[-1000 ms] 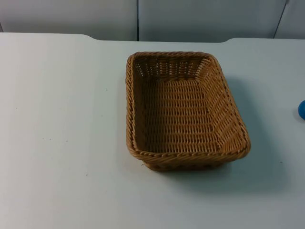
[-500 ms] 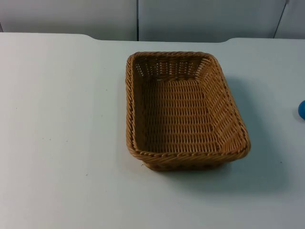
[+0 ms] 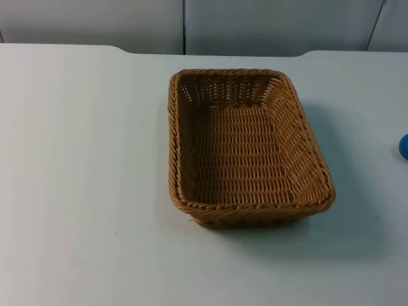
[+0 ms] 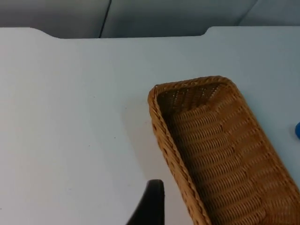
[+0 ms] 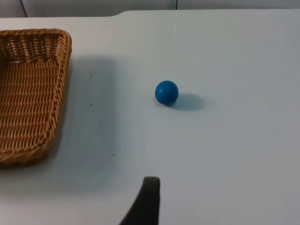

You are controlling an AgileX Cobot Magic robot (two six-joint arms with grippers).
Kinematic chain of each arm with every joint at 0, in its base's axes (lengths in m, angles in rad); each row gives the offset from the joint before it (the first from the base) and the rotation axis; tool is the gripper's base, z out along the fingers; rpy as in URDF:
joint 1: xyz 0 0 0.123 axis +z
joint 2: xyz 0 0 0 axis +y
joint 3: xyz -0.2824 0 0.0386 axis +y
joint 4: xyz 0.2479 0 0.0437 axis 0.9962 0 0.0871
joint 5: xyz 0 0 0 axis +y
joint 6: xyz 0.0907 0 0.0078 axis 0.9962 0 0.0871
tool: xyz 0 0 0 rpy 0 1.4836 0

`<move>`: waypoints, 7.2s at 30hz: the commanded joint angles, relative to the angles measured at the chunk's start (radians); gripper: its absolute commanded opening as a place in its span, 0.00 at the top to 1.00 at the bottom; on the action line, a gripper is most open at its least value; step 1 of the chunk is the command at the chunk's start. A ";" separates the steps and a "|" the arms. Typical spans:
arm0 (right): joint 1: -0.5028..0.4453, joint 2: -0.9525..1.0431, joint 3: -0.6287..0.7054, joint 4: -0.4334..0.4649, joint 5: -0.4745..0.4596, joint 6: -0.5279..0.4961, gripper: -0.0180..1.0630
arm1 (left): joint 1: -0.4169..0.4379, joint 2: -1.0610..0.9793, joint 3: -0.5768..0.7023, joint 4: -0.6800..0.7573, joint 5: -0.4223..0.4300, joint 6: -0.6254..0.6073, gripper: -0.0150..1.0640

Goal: Pick up the basket with the left hand and place the ball into the basket with the right hand.

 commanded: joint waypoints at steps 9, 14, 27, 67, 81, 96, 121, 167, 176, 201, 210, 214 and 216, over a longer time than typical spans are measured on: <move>-0.008 -0.003 -0.001 -0.001 -0.006 0.000 0.22 | -0.066 0.241 -0.089 -0.093 0.008 0.066 0.24; -0.008 -0.003 -0.001 -0.001 -0.006 0.000 0.22 | -0.129 0.343 -0.129 -0.093 -0.003 0.080 0.24; -0.008 -0.003 -0.001 -0.001 -0.006 0.000 0.22 | -0.185 0.623 -0.213 -0.088 -0.072 0.080 0.24; -0.008 -0.003 -0.001 -0.001 -0.006 0.000 0.22 | -0.349 1.009 -0.426 -0.132 -0.103 -0.058 0.37; -0.008 -0.003 -0.001 -0.001 -0.006 0.000 0.22 | -0.371 1.011 -0.426 -0.130 -0.120 -0.077 0.72; -0.008 -0.003 -0.001 -0.005 -0.006 0.000 0.22 | -0.371 1.003 -0.422 -0.132 -0.150 -0.209 0.99; -0.008 -0.003 -0.001 -0.005 -0.006 0.000 0.22 | -0.310 0.555 -0.031 -0.195 -0.154 -0.254 0.99; -0.008 0.627 -0.289 -0.021 -0.217 0.045 0.22 | -0.312 0.458 0.089 -0.218 -0.134 -0.204 0.99; -0.008 1.006 -0.495 -0.027 -0.239 0.011 0.22 | -0.312 0.458 0.089 -0.218 -0.136 -0.204 0.99; -0.008 1.810 -0.747 -0.020 -0.344 -0.064 0.20 | -0.312 0.458 0.089 -0.217 -0.144 -0.197 0.99; -0.008 1.952 -0.817 -0.020 -0.367 -0.086 0.20 | -0.312 0.458 0.089 -0.218 -0.142 -0.197 0.99; -0.008 2.005 -0.855 -0.018 -0.358 -0.086 0.20 | -0.312 0.458 0.089 -0.218 -0.142 -0.197 0.99; -0.008 2.037 -0.873 -0.018 -0.356 -0.086 0.20 | -0.312 0.458 0.089 -0.218 -0.142 -0.197 0.99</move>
